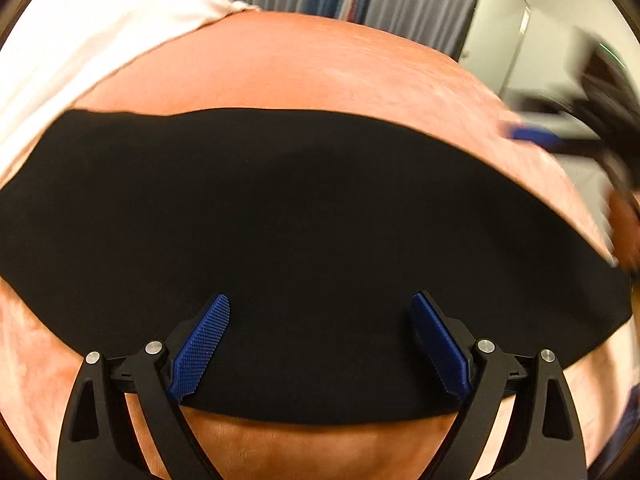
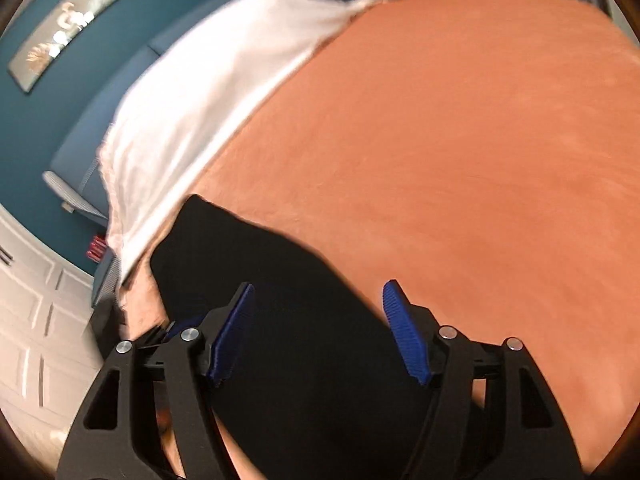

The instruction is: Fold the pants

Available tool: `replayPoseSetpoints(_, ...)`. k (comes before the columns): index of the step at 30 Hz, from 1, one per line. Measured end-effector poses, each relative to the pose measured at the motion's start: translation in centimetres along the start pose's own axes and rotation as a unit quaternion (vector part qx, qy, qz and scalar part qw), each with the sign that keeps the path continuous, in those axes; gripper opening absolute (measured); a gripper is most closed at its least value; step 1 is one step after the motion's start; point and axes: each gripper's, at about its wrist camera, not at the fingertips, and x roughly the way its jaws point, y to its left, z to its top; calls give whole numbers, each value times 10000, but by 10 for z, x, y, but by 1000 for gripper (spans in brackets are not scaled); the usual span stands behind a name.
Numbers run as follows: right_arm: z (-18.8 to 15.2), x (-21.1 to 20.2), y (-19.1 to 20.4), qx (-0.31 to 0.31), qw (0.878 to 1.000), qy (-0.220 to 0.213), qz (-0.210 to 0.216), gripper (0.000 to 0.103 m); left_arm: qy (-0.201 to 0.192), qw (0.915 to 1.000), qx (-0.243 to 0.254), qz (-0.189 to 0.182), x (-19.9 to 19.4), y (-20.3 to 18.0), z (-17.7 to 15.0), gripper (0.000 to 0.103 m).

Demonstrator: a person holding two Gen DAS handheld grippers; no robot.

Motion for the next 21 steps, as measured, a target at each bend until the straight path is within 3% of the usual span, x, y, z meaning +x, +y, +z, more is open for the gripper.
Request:
replayPoseSetpoints(2, 6, 34, -1, -65, 9994, 324, -38, 64, -9, 10000, 52, -11, -4, -1, 0, 90)
replayPoseSetpoints(3, 2, 46, 0, -204, 9987, 470, 68, 56, -19, 9999, 17, -109, -8, -2, -1, 90)
replayPoseSetpoints(4, 2, 47, 6, -416, 9979, 481, 79, 38, -28, 9995, -87, -303, -11, 3, 1, 90)
replayPoseSetpoints(6, -15, 39, 30, -1104, 9934, 172, -253, 31, -75, 9958, -423, -811, -25, 22, 3, 90)
replayPoseSetpoints(7, -24, 31, 46, -1375, 9899, 36, -352, 22, -123, 9923, -616, -1069, -34, 34, 3, 90)
replayPoseSetpoints(10, -63, 7, 71, -2246, 9722, -418, -505, 19, -378, 9736, -1228, -1884, -49, 49, 16, 90)
replayPoseSetpoints(13, -92, 0, 86, -2968, 9522, -350, -630, 19, -459, 9585, -1551, -2346, -52, 49, 33, 90)
replayPoseSetpoints(17, -120, 21, 90, -3419, 9355, -51, -889, 19, -293, 9508, -1707, -2568, -39, 21, 53, 90)
replayPoseSetpoints(21, -127, 23, 79, -3312, 9402, 102, -786, 19, 332, 9575, -1948, -2100, 9, 7, 61, 87)
